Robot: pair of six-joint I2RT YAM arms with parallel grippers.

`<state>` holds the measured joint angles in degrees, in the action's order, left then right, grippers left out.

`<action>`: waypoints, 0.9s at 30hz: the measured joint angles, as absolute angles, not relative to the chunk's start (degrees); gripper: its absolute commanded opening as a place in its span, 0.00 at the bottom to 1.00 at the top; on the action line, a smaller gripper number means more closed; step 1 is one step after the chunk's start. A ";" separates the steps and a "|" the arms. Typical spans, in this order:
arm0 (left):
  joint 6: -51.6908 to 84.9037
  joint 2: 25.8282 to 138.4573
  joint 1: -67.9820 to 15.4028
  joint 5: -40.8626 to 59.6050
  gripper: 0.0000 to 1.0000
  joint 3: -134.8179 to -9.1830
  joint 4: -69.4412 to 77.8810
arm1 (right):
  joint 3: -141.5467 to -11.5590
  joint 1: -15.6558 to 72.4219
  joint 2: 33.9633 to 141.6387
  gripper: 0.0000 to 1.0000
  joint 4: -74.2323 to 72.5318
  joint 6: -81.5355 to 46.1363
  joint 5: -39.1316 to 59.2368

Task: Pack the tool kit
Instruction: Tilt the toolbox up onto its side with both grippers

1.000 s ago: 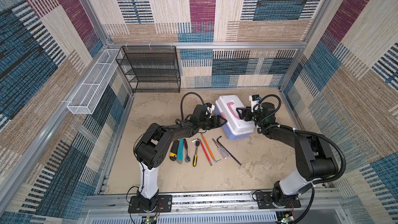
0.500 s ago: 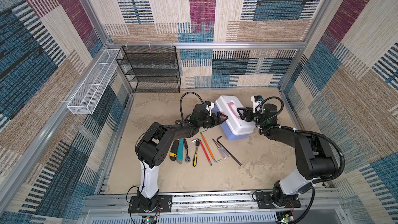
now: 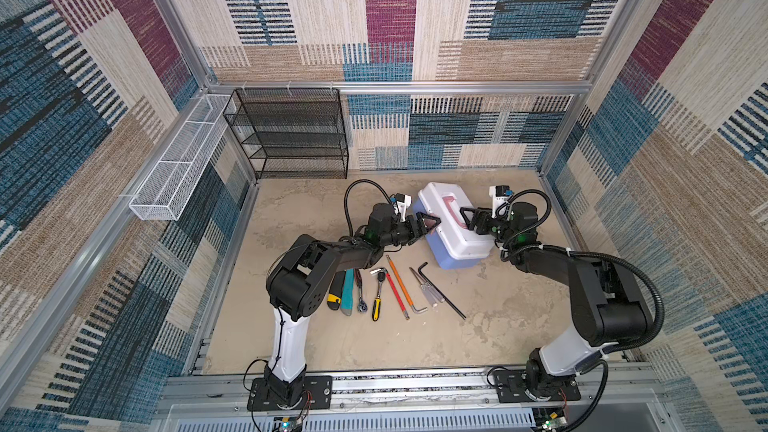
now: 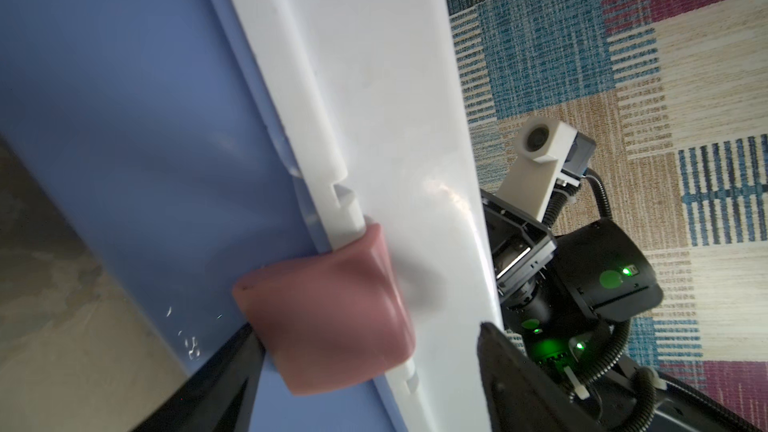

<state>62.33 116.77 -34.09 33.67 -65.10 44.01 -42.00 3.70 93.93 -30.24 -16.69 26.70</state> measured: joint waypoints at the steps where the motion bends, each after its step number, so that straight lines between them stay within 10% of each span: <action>1: 63.24 117.08 -34.04 33.76 0.84 -64.99 45.10 | -42.00 3.66 94.00 0.77 -30.37 -16.91 26.68; 27: 83.15 124.86 -33.87 30.63 0.77 -63.94 70.06 | -42.26 3.25 94.59 0.77 -31.00 -21.15 23.38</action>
<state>83.15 124.86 -33.87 30.63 -63.94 70.06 -42.26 3.25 94.59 -31.00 -21.15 23.38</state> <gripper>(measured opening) 0.769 0.773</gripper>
